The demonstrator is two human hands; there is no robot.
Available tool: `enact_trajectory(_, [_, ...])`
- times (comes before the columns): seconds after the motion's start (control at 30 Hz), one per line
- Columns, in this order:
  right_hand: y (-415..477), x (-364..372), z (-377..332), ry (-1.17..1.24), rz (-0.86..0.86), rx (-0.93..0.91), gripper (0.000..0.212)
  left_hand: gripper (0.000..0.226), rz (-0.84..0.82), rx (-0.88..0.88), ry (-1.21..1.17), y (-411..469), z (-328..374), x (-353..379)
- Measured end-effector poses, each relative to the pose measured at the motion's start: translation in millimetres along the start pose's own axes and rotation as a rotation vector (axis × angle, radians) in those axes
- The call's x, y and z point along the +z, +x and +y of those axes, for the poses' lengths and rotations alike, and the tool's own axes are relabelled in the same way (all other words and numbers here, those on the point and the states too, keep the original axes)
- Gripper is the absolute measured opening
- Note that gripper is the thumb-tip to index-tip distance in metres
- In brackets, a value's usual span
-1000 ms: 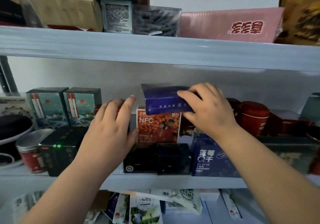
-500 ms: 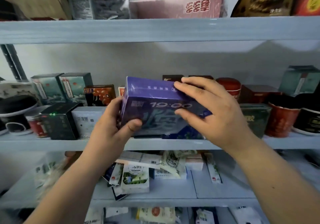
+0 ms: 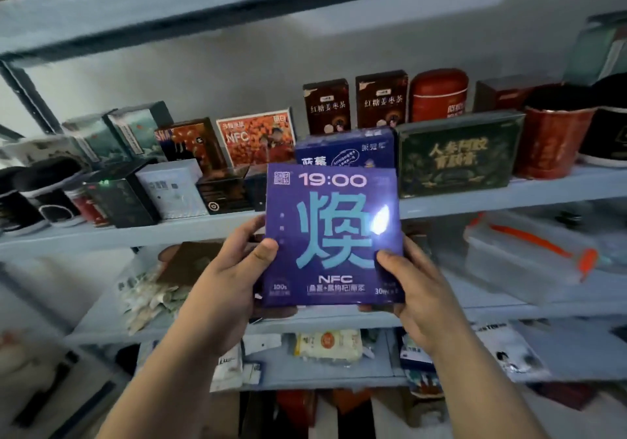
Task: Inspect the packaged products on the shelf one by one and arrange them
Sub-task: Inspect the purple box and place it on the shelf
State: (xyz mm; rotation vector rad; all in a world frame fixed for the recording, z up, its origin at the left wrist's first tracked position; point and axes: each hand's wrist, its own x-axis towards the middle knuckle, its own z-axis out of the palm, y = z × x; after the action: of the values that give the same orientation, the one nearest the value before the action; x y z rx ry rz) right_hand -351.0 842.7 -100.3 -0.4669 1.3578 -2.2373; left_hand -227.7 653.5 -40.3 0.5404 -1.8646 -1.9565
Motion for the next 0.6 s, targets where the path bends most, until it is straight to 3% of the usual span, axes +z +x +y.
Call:
enact_trajectory(0.2, [-12.6, -17.7, 5.1, 0.157, 0.039, 0.13, 0.048, 0.042, -0.074, -0.052, 0.061, 0.7, -7.9, 0.9])
enact_trajectory(0.33, [-21.0, -27.7, 2.4, 0.204, 0.003, 0.252, 0.028, 0.05, -0.17, -0.164, 0.028, -1.8, -11.6, 1.7])
enact_trajectory(0.43, [-24.3, -30.5, 5.1, 0.175, 0.027, 0.271, 0.026, 0.042, -0.189, -0.204, 0.032, -2.2, -17.9, 3.1])
enact_trajectory(0.6, [-30.7, -34.3, 6.3, 0.173, 0.024, 0.232, 0.026, 0.064, -0.232, -0.221, 0.022, -3.9, -22.8, 5.7])
